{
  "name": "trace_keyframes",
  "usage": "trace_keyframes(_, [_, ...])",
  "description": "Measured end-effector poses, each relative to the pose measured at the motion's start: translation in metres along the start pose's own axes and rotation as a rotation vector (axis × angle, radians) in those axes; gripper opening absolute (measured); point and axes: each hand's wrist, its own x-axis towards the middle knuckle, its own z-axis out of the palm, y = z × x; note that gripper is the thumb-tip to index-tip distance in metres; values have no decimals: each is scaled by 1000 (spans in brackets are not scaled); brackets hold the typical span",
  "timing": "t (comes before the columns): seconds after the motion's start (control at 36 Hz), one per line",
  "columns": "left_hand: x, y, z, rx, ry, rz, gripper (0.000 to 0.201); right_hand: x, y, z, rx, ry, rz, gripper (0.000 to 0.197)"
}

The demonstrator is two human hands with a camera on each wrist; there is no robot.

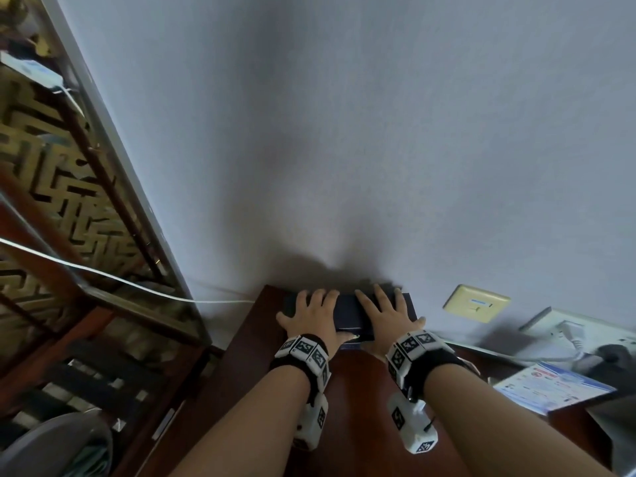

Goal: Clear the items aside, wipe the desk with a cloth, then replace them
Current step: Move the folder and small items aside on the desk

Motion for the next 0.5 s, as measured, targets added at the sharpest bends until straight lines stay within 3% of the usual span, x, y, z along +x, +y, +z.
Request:
trace_keyframes(0.25, [-19,1,2,40,73,30,78,-12,4,3,51,90,2,83])
trace_keyframes(0.5, [-36,13,-21,38,116,76,74,-35,4,-6,11,227,35,87])
